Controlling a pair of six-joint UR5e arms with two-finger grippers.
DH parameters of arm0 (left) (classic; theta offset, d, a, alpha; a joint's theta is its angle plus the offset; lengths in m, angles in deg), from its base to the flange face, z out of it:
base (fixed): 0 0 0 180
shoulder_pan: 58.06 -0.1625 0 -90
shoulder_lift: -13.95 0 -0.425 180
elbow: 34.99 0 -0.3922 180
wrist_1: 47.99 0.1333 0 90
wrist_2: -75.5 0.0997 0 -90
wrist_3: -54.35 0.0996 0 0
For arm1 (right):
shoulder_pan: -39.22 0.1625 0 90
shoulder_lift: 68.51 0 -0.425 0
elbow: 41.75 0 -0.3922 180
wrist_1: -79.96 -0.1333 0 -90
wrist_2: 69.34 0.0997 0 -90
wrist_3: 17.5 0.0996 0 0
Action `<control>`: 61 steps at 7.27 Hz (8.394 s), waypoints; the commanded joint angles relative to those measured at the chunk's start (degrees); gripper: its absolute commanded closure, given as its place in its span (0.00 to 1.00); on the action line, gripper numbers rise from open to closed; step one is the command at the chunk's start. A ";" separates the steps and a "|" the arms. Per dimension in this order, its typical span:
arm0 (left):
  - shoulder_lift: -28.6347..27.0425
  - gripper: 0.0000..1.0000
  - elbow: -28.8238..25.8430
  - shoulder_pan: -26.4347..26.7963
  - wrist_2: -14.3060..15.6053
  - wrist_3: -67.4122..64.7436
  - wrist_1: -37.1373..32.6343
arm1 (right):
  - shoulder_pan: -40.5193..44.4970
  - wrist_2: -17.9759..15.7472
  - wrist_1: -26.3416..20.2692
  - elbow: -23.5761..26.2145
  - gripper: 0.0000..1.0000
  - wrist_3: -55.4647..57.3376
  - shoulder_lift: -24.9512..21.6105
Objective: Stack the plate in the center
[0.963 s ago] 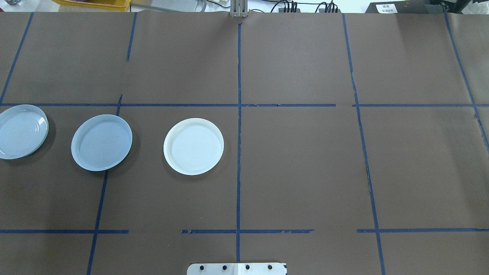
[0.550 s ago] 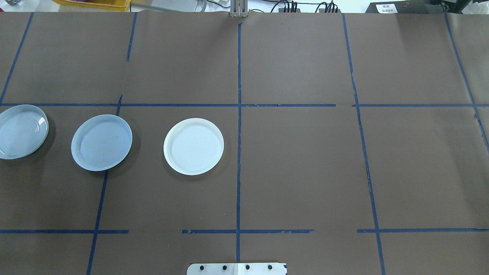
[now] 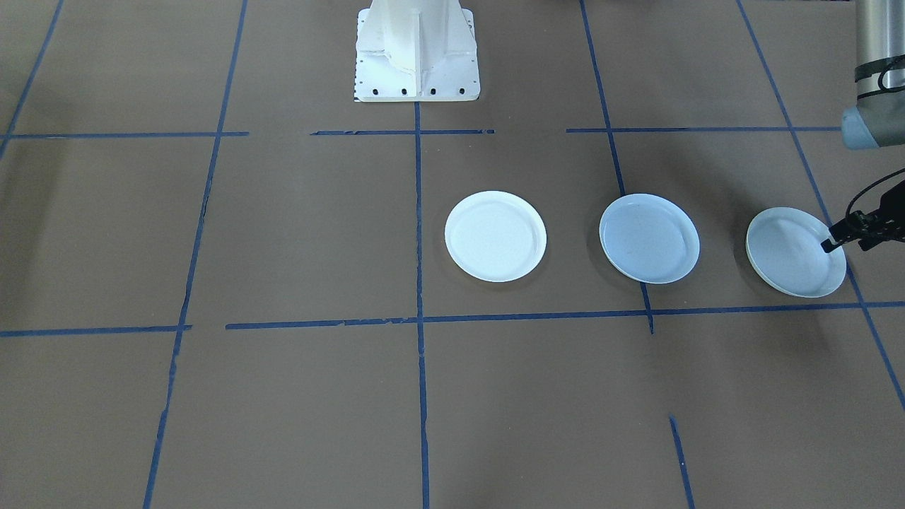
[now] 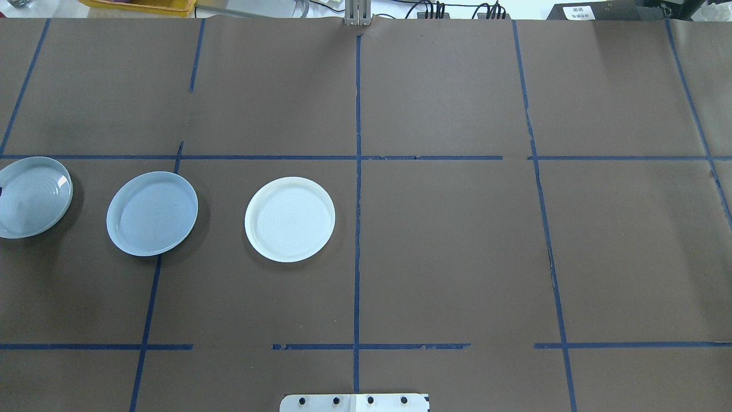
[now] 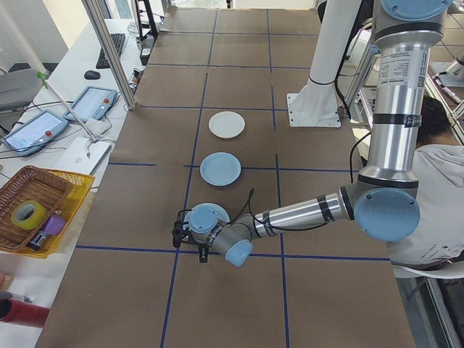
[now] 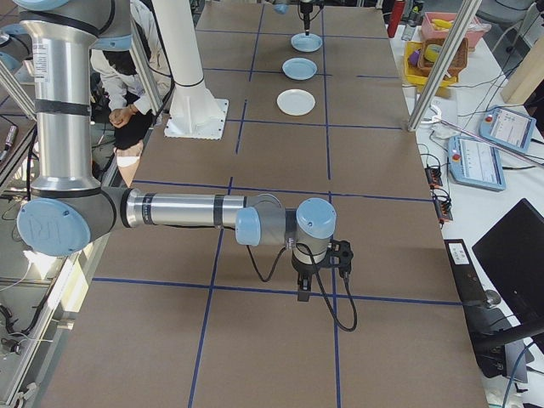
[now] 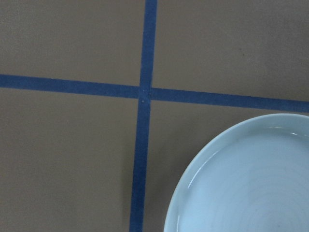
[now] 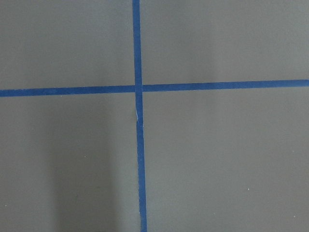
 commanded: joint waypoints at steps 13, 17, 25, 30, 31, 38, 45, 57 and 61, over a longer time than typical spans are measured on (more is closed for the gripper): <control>0.02 1.00 11.70 4.75 -13.42 -19.07 -0.15 | 0.00 0.07 0.02 0.00 0.00 0.04 0.00; 0.02 1.00 13.92 -10.36 -4.52 -35.52 -10.22 | 0.00 -0.02 0.02 0.00 0.00 0.04 0.00; -0.33 0.00 15.59 -16.01 -2.49 -36.00 -12.81 | 0.09 0.07 -0.06 0.00 0.00 0.04 0.00; -9.09 0.00 23.86 -21.24 2.65 -48.54 -10.09 | 0.00 0.07 0.02 0.00 0.00 0.04 0.00; -12.60 0.00 23.77 -24.77 6.70 -53.01 -8.69 | 0.00 -0.02 0.02 0.00 0.00 0.04 0.00; -15.01 0.28 22.44 -37.63 22.21 -54.55 -5.69 | 0.00 0.07 0.02 0.00 0.00 0.04 0.00; -14.75 1.00 22.44 -37.63 17.12 -54.02 -5.51 | 0.00 0.07 0.02 0.00 0.00 0.04 0.00; -3.94 1.00 14.10 -13.20 -8.90 -24.75 -6.04 | 0.00 0.07 0.02 0.00 0.00 0.04 0.00; -1.57 1.00 14.18 -13.29 -9.25 -22.74 -6.30 | 0.00 -0.02 0.02 0.00 0.00 0.04 0.00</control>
